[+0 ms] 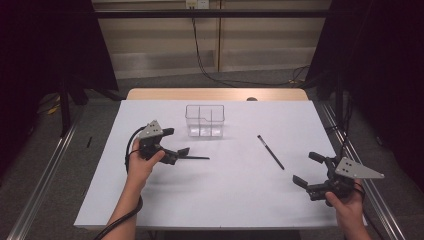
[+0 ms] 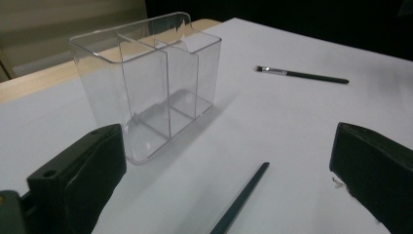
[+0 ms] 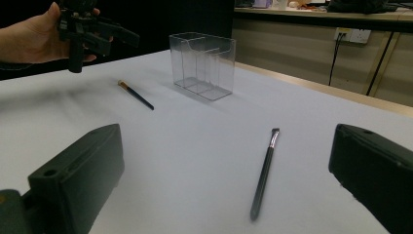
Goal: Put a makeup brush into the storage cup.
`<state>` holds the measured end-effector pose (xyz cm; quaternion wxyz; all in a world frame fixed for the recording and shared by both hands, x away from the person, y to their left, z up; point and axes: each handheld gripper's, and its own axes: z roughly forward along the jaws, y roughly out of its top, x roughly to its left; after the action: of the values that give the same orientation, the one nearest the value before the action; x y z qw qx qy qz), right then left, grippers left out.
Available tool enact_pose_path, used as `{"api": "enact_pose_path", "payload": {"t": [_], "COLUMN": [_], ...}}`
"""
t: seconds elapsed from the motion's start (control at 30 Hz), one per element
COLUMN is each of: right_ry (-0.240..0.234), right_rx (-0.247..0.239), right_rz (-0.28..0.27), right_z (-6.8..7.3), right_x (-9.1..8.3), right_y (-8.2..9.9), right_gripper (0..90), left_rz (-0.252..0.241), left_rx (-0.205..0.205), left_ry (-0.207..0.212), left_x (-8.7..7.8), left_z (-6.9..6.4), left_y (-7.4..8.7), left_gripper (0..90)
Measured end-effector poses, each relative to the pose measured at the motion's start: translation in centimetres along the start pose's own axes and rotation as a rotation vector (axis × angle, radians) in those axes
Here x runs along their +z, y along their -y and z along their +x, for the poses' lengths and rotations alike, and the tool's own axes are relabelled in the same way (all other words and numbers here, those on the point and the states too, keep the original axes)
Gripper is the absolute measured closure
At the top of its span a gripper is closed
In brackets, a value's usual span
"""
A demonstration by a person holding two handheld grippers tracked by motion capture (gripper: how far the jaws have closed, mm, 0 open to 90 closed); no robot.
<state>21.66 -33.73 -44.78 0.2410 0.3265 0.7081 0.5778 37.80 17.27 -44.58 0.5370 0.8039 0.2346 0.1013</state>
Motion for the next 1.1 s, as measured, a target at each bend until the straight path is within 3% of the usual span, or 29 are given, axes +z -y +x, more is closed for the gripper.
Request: {"api": "enact_pose_path", "payload": {"t": [0.2, 0.33, 0.47, 0.7, 0.9, 1.0, 1.1], "right_ry": [0.001, 0.002, 0.000, -0.002, 0.001, 0.000, -0.003], "right_rx": [-0.002, -0.005, -0.007, -0.008, -0.010, -0.009, -0.011], "right_rz": [0.003, 0.004, 0.008, 0.012, 0.011, 0.013, 0.014], "right_z": [0.0, 0.0, 0.0, 0.1, 0.0, 0.1, 0.1], "right_x": [0.0, 0.0, 0.0, 0.1, 0.1, 0.1, 0.2], "right_y": [0.0, 0.0, 0.0, 0.0, 0.1, 0.0, 0.0], "right_gripper": [0.0, 0.0, 0.0, 0.0, 0.0, 0.0, 0.0], "left_rz": [0.107, 0.157, 0.225, 0.323, 0.407, 0.437, 0.511], "left_rx": [0.003, -0.019, 0.000, -0.005, 0.024, 0.009, 0.034], "left_ry": [-0.007, 0.016, 0.009, 0.011, 0.020, 0.028, 0.025], "left_x": [0.6, 0.9, 1.1, 2.0, 2.6, 2.9, 3.2], "left_z": [0.3, 0.5, 0.6, 0.9, 0.8, 0.8, 0.8], "left_y": [-0.3, -0.4, -0.7, -1.0, -1.5, -1.7, -1.8], "left_gripper": [0.0, 0.0, 0.0, 0.0, 0.0, 0.0, 0.0]}}
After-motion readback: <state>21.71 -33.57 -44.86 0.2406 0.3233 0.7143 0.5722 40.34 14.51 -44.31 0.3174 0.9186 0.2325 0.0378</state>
